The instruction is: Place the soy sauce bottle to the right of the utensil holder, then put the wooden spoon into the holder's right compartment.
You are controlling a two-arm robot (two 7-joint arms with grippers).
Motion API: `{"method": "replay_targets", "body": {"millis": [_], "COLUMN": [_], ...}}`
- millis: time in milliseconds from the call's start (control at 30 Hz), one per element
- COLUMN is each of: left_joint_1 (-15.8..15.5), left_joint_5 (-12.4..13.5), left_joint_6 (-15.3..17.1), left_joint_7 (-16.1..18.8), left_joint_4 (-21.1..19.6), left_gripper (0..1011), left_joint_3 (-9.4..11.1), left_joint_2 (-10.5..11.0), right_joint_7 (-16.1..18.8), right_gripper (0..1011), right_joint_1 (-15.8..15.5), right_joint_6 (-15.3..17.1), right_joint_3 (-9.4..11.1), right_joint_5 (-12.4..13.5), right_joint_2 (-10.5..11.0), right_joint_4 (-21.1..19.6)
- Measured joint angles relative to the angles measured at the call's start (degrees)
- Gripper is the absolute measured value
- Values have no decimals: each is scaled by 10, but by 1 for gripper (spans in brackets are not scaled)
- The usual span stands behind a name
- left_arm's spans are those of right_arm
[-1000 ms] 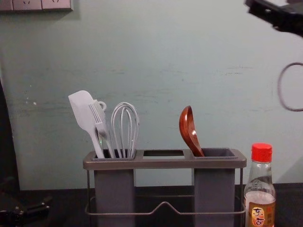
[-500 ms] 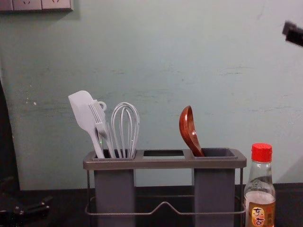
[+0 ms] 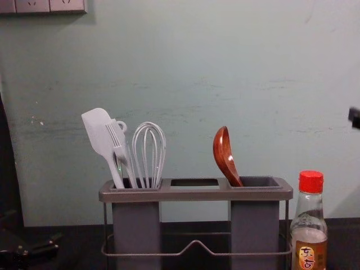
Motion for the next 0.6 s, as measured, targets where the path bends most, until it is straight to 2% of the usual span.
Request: {"method": "replay_targets", "body": {"millis": [200,333,600], "left_joint_1": [0,0,0], "left_joint_5": [0,0,0], "left_joint_6": [0,0,0], "left_joint_7": [0,0,0], "left_joint_4": [0,0,0], "left_gripper": [1000,1000,1000], "left_joint_3": [0,0,0], "left_joint_2": [0,0,0], "right_joint_7": [-3,-3,-1], "right_gripper": [1002,1002,1002], "right_joint_1": [-2,-4,-6], "right_joint_6": [24,56,84], "right_joint_3": [-3,-12,-36], "right_joint_5": [-12,-24,-49], "right_joint_2": [2,6,12], "right_joint_4": [23,32,42]}}
